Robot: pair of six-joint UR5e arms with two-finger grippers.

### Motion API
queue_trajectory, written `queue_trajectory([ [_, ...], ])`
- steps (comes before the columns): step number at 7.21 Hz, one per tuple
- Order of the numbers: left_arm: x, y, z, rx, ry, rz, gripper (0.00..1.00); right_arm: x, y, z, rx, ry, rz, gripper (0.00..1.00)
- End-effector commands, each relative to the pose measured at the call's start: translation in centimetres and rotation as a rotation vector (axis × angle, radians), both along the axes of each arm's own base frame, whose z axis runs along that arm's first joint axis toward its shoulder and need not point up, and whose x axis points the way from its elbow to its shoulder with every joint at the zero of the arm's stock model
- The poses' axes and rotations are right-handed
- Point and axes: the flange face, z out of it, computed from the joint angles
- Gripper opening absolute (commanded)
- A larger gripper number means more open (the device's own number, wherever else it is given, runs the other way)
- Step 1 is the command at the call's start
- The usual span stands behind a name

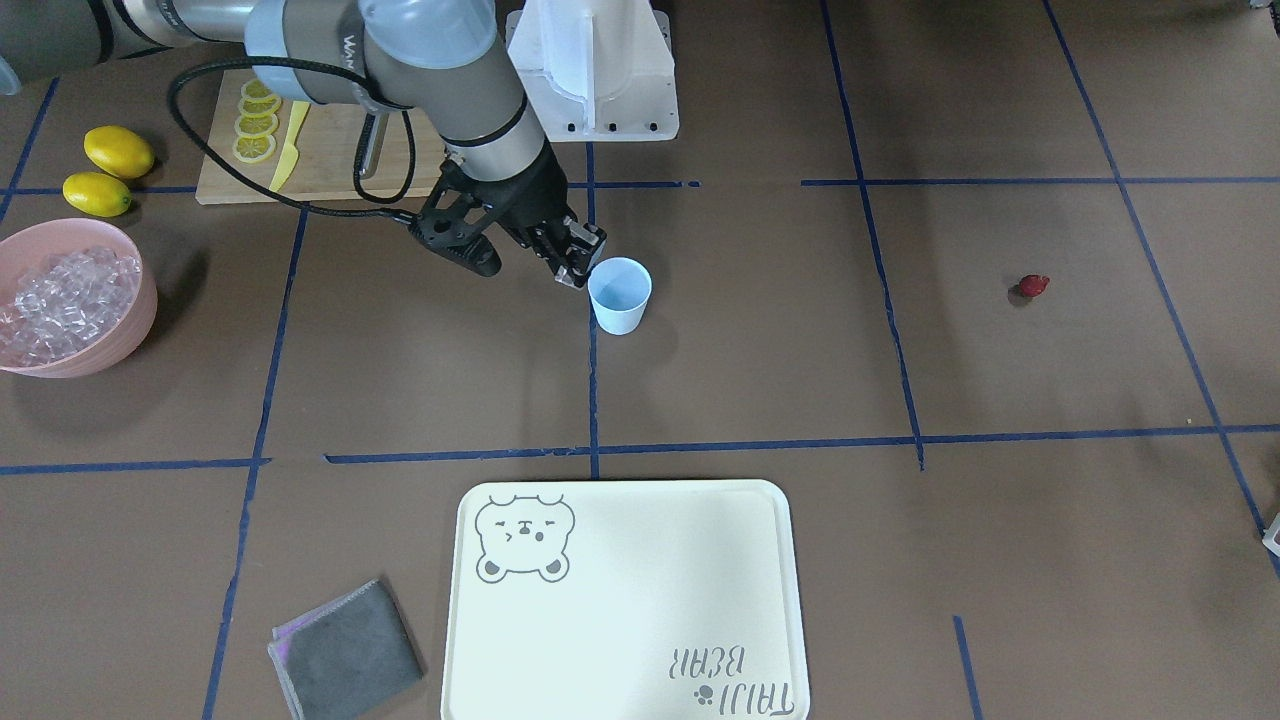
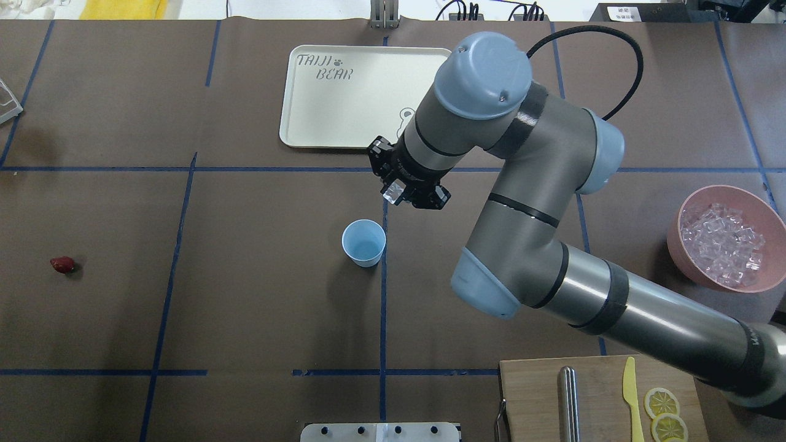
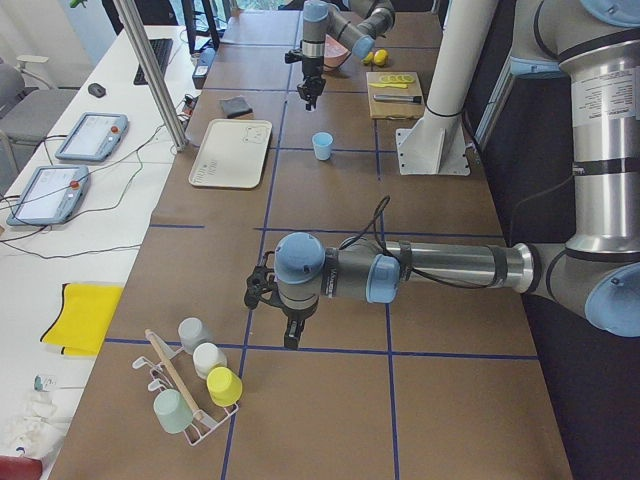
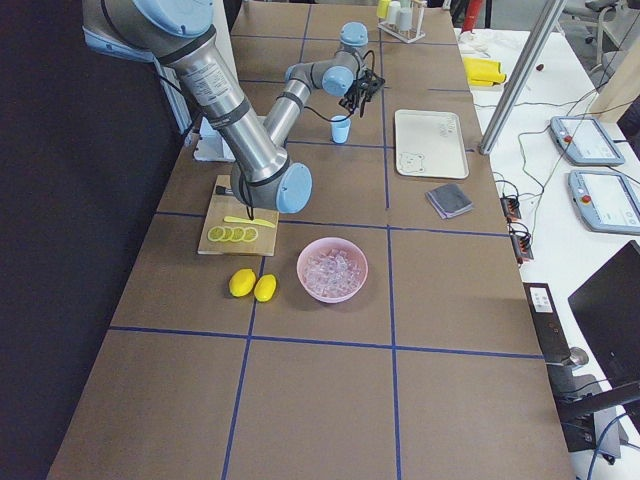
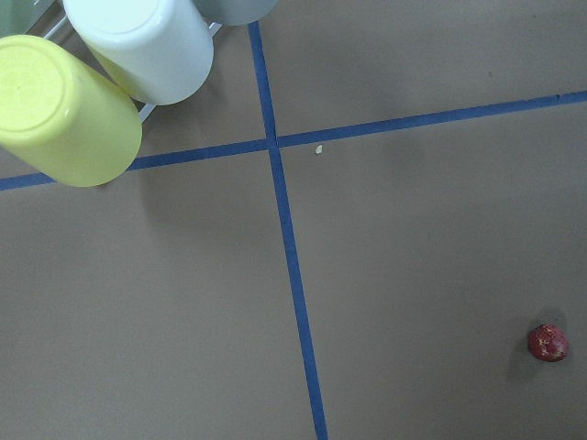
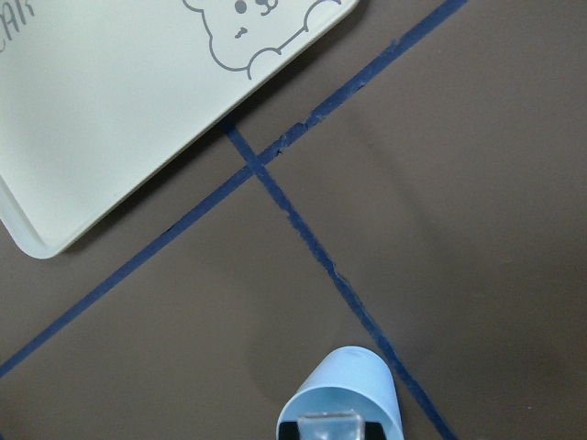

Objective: Put ice and strawberries in cup
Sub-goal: 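Carry the ice cube with the right gripper over the light-blue cup, then open the right gripper to drop the ice cube into the cup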

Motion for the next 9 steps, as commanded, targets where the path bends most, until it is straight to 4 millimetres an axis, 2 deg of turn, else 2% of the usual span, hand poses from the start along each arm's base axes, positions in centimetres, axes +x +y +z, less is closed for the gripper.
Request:
queue_trajectory([
  [1,0.0,0.0,0.0,-0.002,0.0,-0.002,1.0,-5.3,1.6,-1.0,0.006,0.024,-0.028,0.23],
  [2,0.0,0.0,0.0,-0.002,0.0,-0.002,1.0,-6.1,2.1,-0.3,0.001,0.03,-0.04,0.3],
  [4,0.0,0.0,-0.1,0.0,0.0,-0.002,1.0,-6.9,2.4,1.0,-0.015,0.05,-0.047,0.33],
  [5,0.0,0.0,-0.2,0.001,0.0,-0.002,1.0,-7.3,2.8,1.1,-0.017,0.051,-0.054,0.52],
  [7,0.0,0.0,-0.2,0.002,0.0,-0.002,1.0,-7.3,2.8,1.3,-0.017,0.054,-0.055,0.71],
  [8,0.0,-0.1,-0.2,0.003,0.0,-0.003,1.0,-6.6,2.2,1.1,-0.012,0.049,-0.05,0.71],
  [9,0.9,-0.6,-0.6,0.013,0.0,0.017,1.0,-2.2,-0.5,1.4,-0.026,0.026,-0.014,0.72],
])
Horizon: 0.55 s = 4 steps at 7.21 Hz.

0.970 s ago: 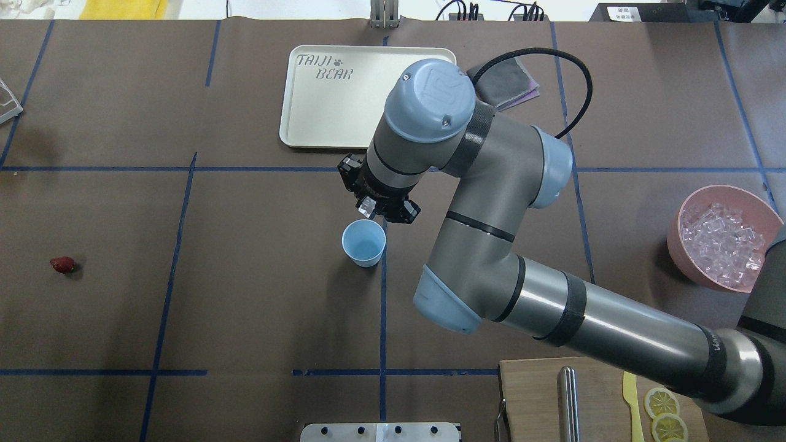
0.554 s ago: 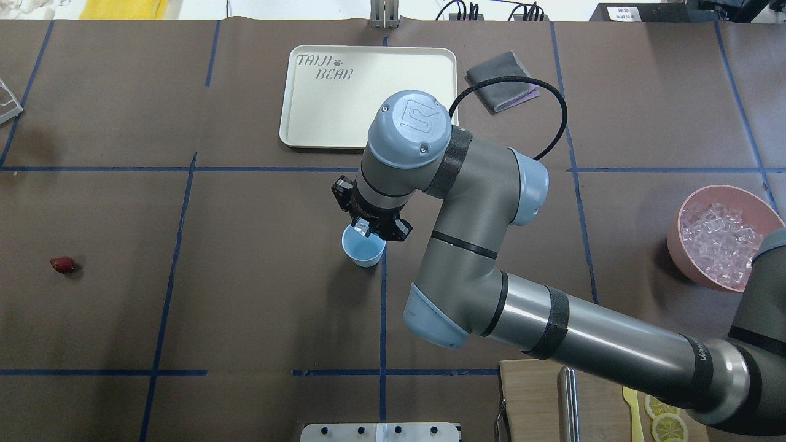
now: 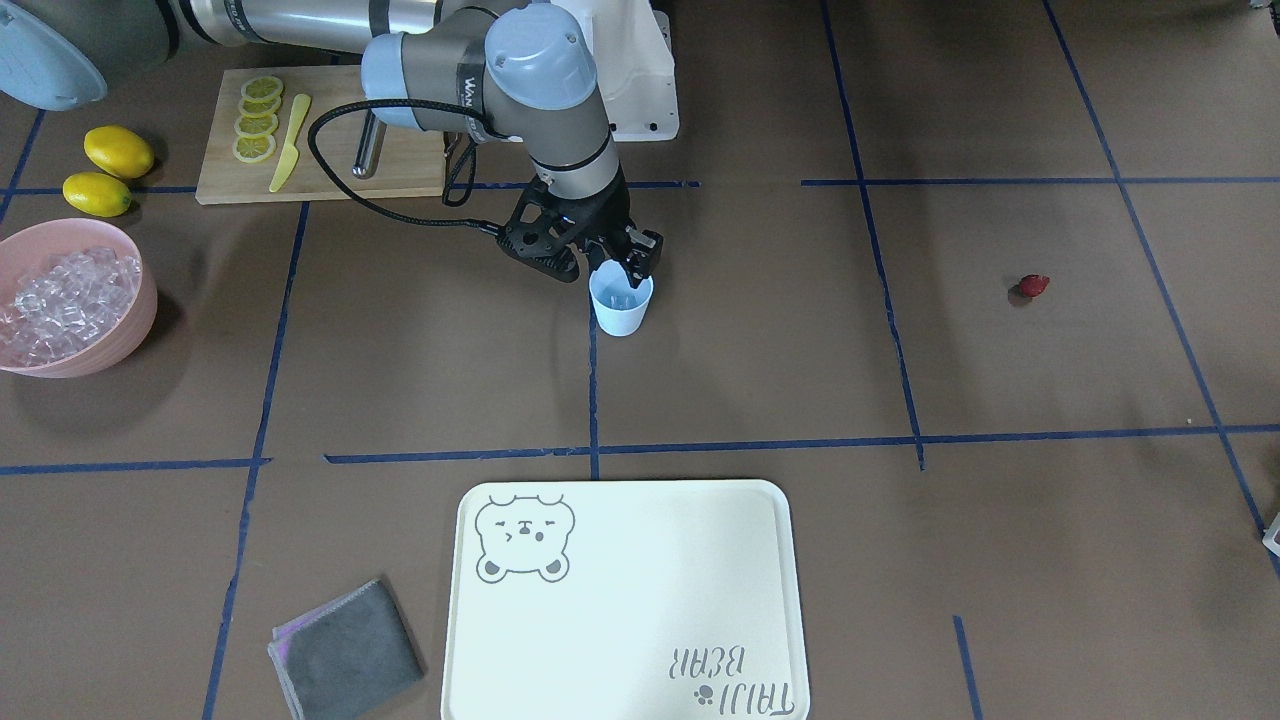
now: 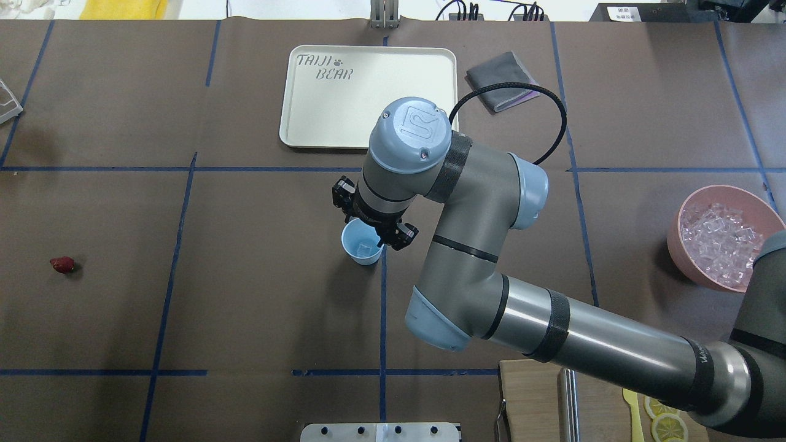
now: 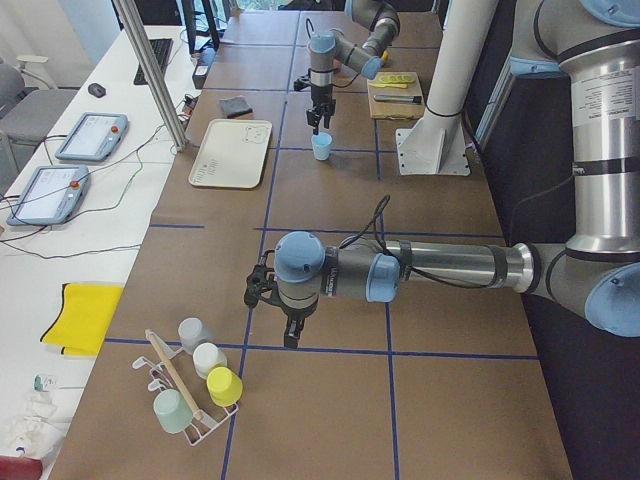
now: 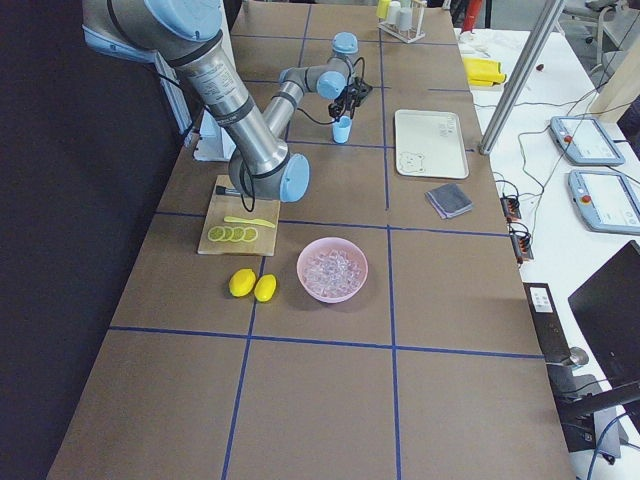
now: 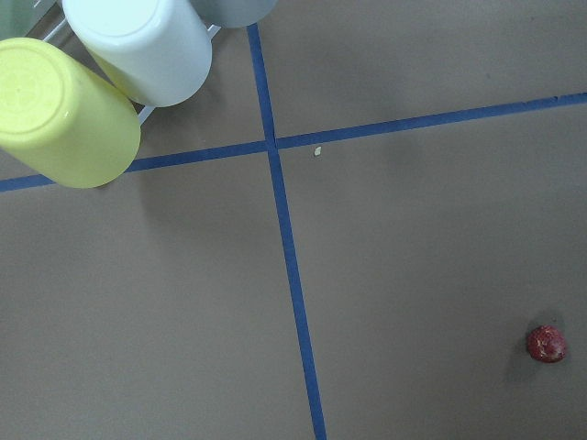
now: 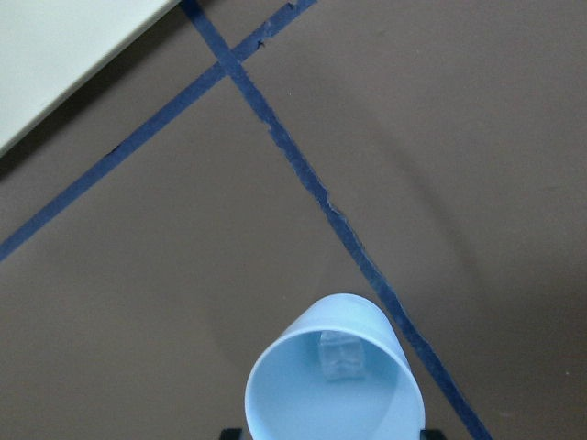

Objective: Put ice and strawberries in cup
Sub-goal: 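Open the right gripper to drop the ice cube into the cup, then move the right gripper back over the pink bowl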

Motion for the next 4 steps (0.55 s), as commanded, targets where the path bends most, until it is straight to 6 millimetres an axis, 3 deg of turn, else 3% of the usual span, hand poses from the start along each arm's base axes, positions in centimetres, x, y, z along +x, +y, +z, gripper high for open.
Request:
queue_trajectory([
  [1,5.0,-1.8,-1.4,0.003,0.003,0.086,1.0,11.1,-3.8,4.1,-0.028,-0.04,0.041,0.74],
  [2,7.8,-2.4,-2.4,-0.034,0.013,0.071,1.0,18.5,-5.2,8.1,0.038,-0.039,0.013,0.75],
  [3,8.6,-2.8,-3.3,-0.01,0.031,0.027,1.0,24.5,-6.8,12.4,0.088,-0.018,-0.011,0.78],
  [4,10.1,-2.9,-4.3,-0.006,0.055,0.0,1.0,28.1,-8.0,16.1,0.137,0.026,-0.027,0.78],
])
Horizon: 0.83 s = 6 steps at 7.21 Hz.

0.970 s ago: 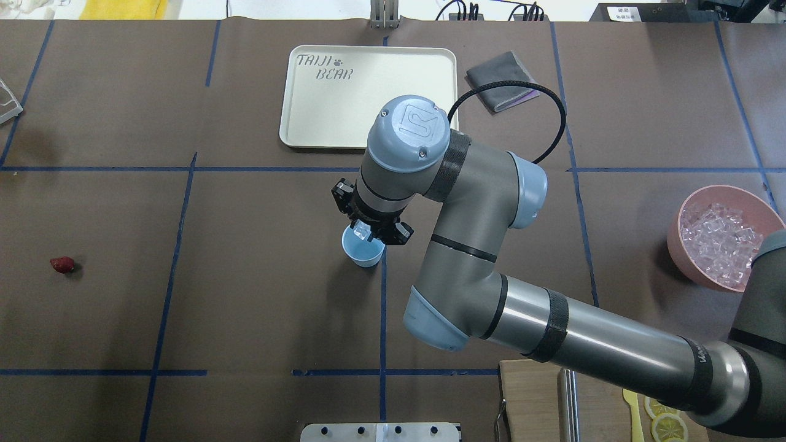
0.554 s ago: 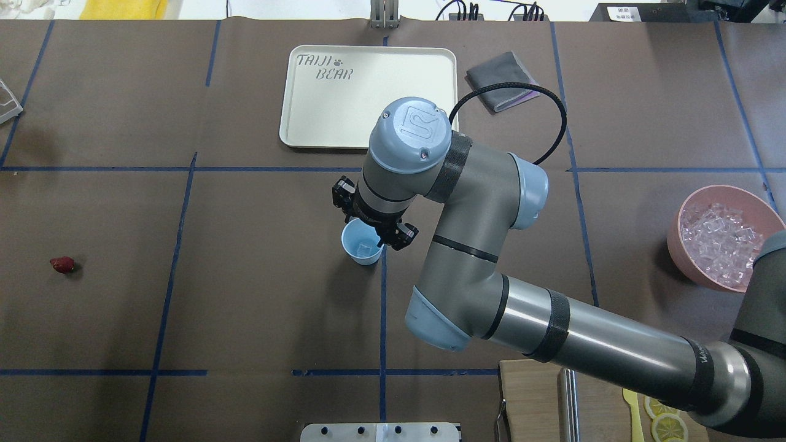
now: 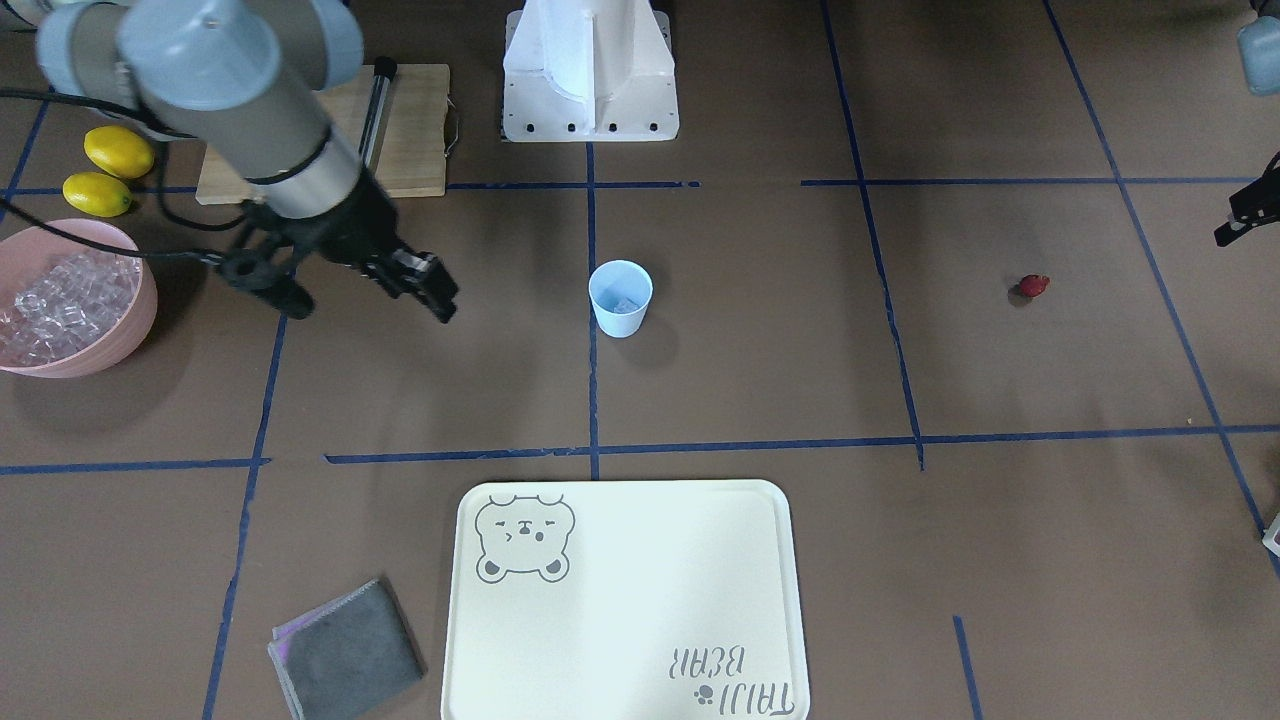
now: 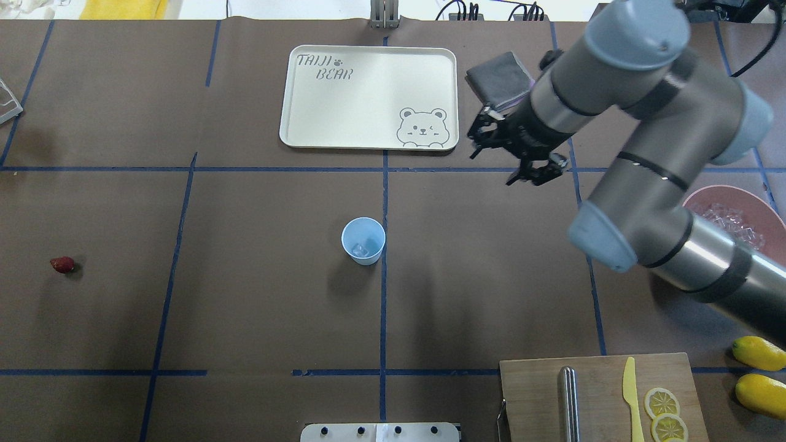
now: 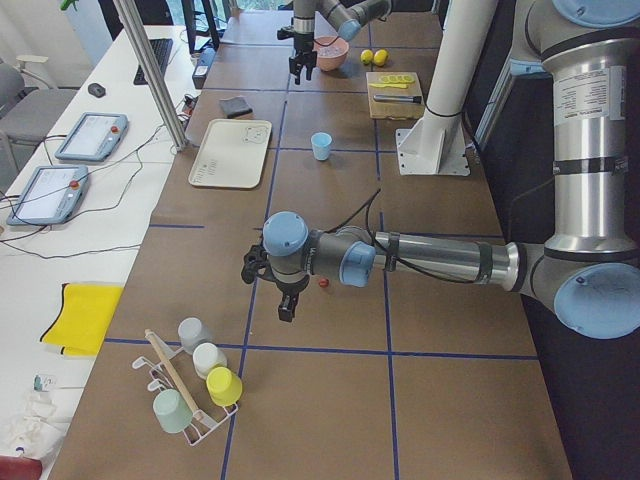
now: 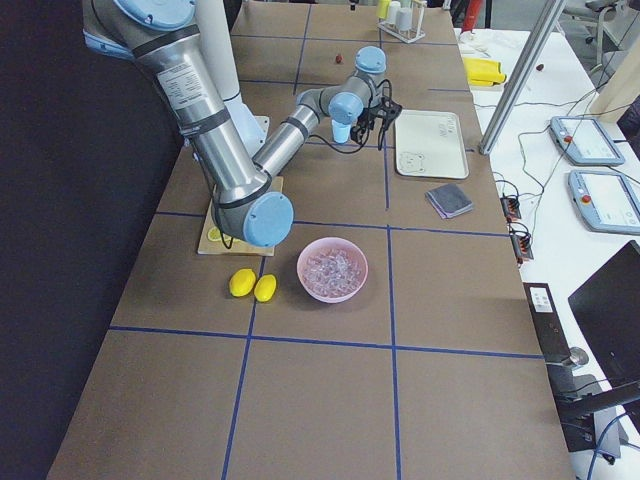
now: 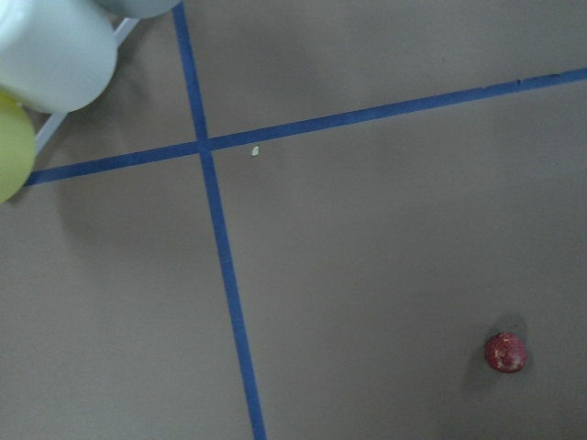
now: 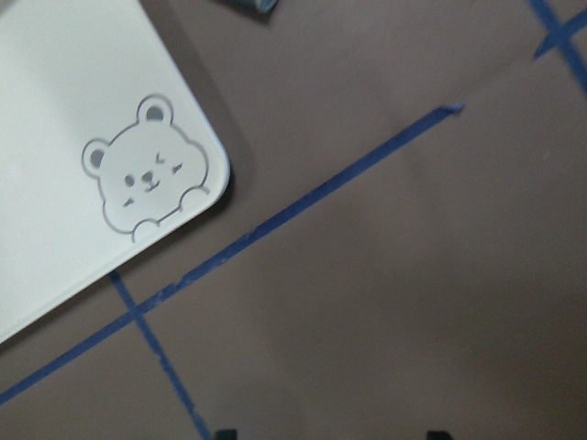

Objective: Put ice and strawberries in cup
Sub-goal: 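Move the right gripper back over the pink bowl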

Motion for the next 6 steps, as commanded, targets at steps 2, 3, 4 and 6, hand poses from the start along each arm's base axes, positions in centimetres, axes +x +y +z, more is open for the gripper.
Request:
queue_trajectory([
  [2,3.6,-0.1,-1.7,-0.003,0.043,-0.04,1.0,12.7,-1.7,13.0,0.109,0.135,-0.048,0.79],
  [3,3.6,0.0,-1.7,-0.005,0.043,-0.039,1.0,14.0,-1.0,16.4,0.057,0.174,-0.035,0.79],
  [4,3.6,0.0,-1.7,-0.005,0.044,-0.039,1.0,15.3,0.1,19.4,-0.048,0.192,0.016,0.77],
  [6,3.7,0.0,-1.8,-0.005,0.044,-0.039,1.0,16.3,1.9,22.6,-0.222,0.214,0.126,0.75],
])
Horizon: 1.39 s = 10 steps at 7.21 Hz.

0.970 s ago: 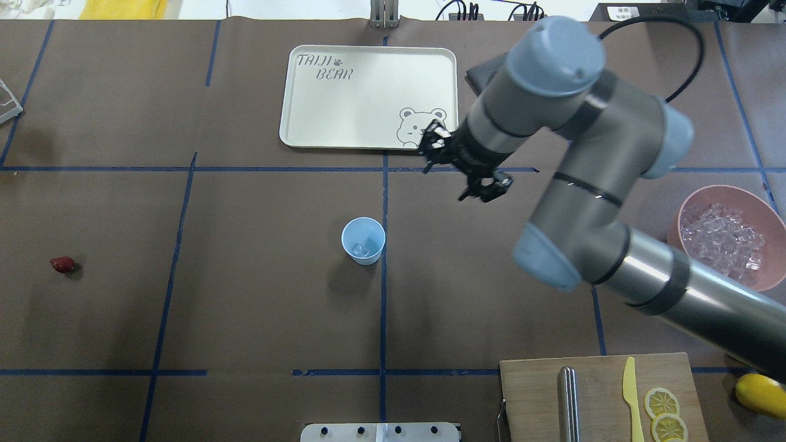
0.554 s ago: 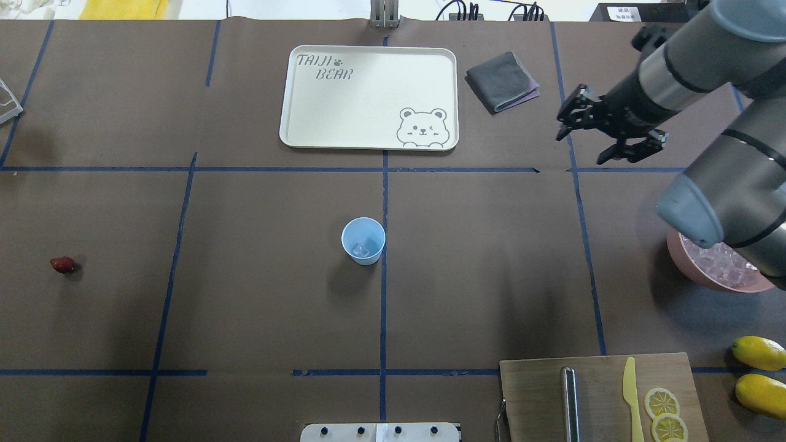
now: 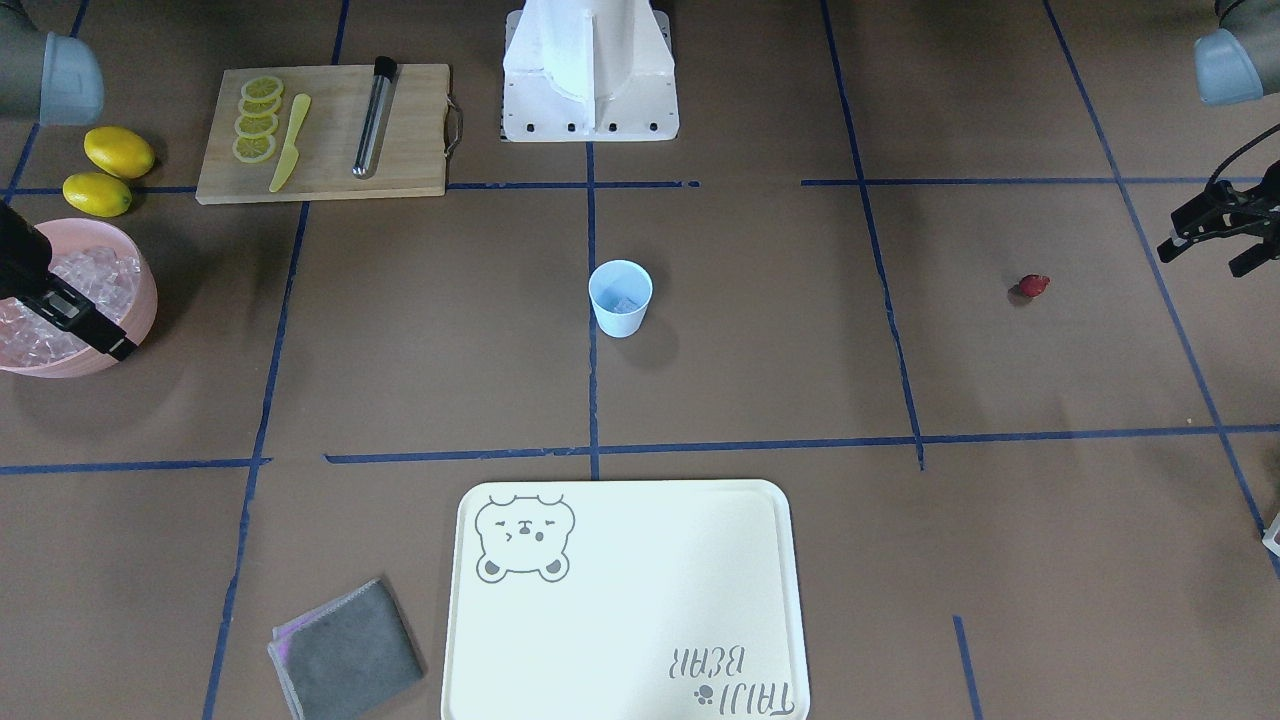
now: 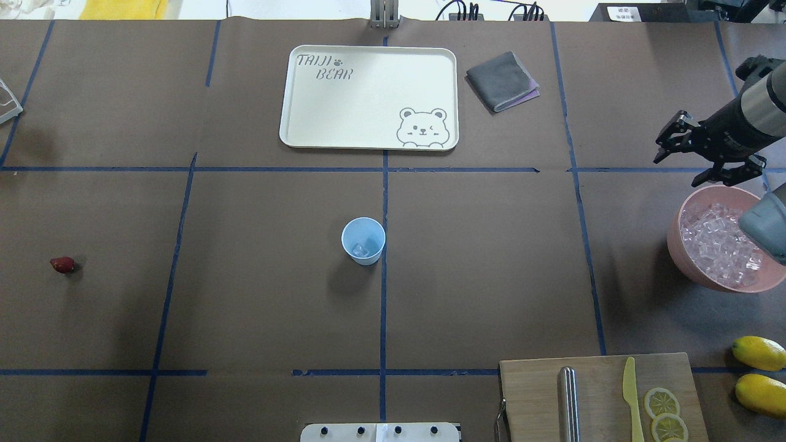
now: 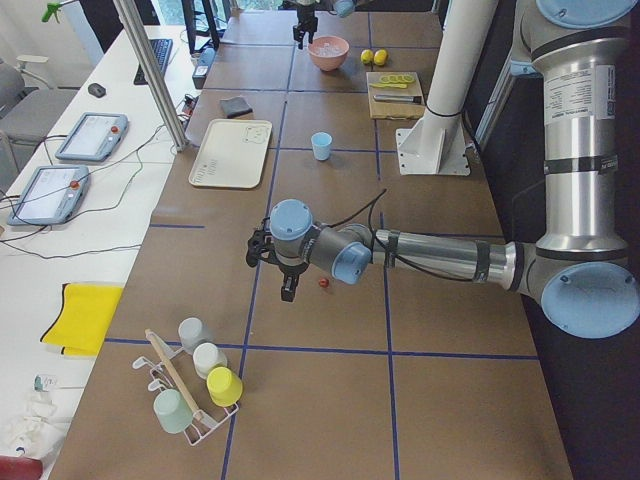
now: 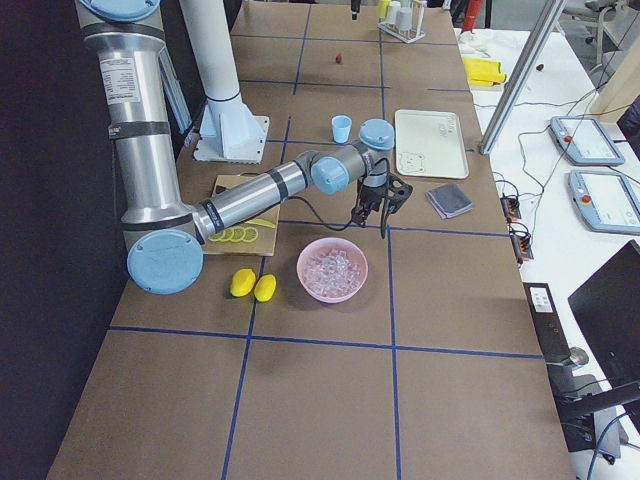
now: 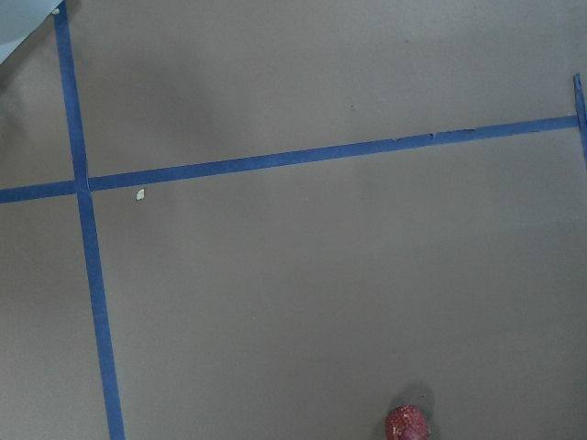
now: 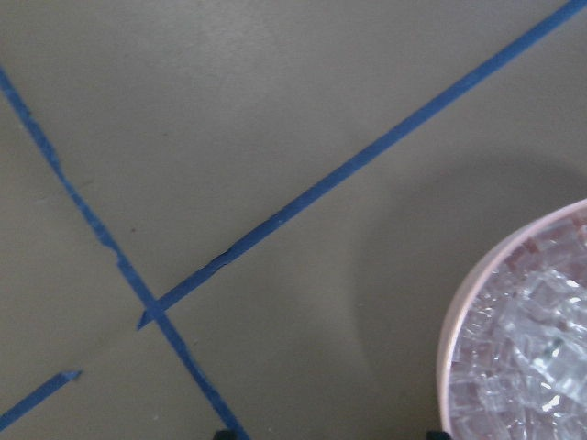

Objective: Put ice and strawberries in cup
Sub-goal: 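Move the right gripper back over the pink bowl, then lower the right gripper into the bowl and grasp another ice cube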

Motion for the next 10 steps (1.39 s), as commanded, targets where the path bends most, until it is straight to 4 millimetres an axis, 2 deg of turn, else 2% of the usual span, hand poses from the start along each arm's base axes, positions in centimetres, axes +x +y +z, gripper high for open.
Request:
queue_trajectory([
  [1,0.0,0.1,0.0,-0.002,0.0,0.0,1.0,1.3,1.9,3.5,-0.145,0.042,0.118,0.75],
  [2,0.0,0.1,-0.2,0.003,0.001,-0.002,1.0,1.6,1.8,3.8,-0.158,0.061,0.179,0.75],
  [3,-0.1,0.2,-0.2,0.004,0.001,-0.001,1.0,2.3,3.0,5.3,-0.177,0.048,0.22,0.95],
  [4,-0.1,0.2,-0.2,0.004,0.0,-0.001,1.0,2.5,3.5,6.0,-0.204,0.03,0.266,0.98],
  [6,-0.1,0.2,-0.1,0.002,-0.001,-0.001,1.0,2.4,3.8,6.4,-0.201,0.029,0.263,1.0],
  [8,-0.1,0.3,0.0,0.0,-0.003,-0.002,1.0,0.9,5.0,7.2,-0.158,0.027,0.237,0.98],
  [10,-0.1,0.3,-0.1,0.0,-0.001,-0.001,1.0,0.2,5.4,8.5,-0.161,0.059,0.23,0.87],
])
